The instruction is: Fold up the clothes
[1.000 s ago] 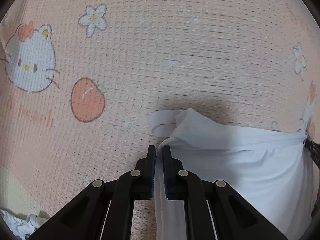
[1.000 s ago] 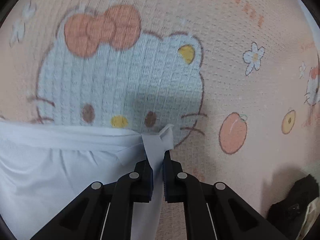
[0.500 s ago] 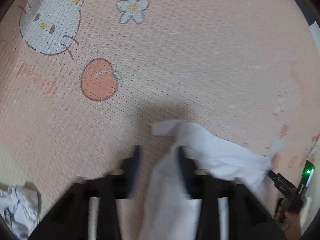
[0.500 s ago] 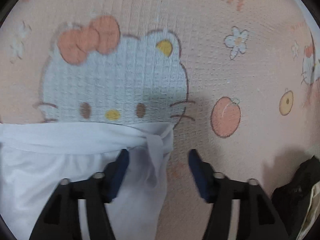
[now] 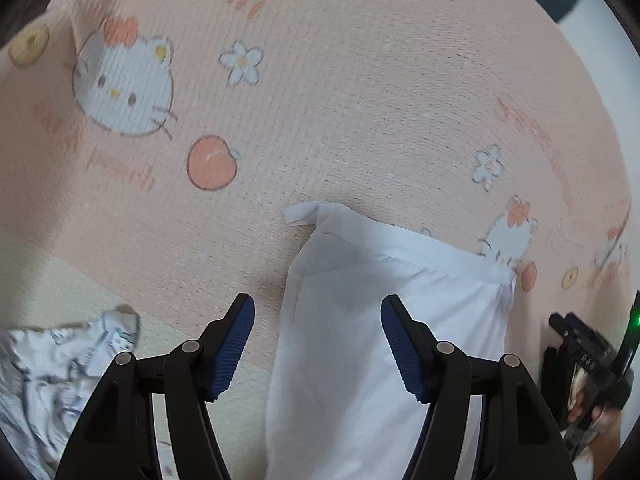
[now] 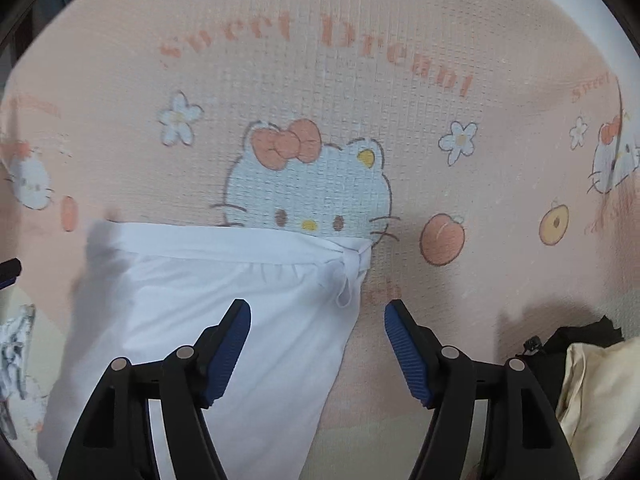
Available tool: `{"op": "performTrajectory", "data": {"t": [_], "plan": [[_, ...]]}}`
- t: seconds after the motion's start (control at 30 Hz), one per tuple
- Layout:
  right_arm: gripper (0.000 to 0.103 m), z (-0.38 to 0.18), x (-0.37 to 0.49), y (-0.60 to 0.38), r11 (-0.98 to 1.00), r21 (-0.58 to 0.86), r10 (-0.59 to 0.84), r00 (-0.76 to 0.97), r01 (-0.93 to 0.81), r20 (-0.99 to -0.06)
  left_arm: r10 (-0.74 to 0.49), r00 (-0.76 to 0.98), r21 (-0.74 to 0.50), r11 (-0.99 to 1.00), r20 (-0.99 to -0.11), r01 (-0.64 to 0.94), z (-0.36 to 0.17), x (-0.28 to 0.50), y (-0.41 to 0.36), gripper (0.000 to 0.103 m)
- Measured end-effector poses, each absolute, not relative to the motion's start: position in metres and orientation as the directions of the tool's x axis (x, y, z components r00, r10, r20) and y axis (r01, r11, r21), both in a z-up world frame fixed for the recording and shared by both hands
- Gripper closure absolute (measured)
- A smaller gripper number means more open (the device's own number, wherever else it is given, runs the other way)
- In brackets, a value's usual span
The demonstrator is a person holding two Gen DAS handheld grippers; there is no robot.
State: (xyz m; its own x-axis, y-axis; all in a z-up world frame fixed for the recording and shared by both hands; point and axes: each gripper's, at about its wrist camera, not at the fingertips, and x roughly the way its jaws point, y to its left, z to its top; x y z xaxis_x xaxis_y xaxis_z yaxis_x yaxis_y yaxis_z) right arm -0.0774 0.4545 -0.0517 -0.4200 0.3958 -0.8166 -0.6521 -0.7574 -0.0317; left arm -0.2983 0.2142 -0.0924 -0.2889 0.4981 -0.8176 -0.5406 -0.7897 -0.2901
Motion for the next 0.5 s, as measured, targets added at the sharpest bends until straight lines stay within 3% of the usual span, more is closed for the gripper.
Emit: {"op": "performTrajectory", "data": {"t": [0.23,0.5], "plan": [[0.033,-0.086,-0.063,0.473,-0.72,0.049,0.335,-0.408,-0.692,-0.849,0.488,-0.242,-0.285,-0.772,-0.839,-0.568,-0.123,-0.293,0.199,0.04],[0.033,-0.094,-0.016,0.446,-0.679,0.175,0.266,-0.462,-0.713,-0.846,0.437,-0.343,-0.091,-0.716,-0.832,-0.692,-0.113,-0.239,0.168,0.04]]}}
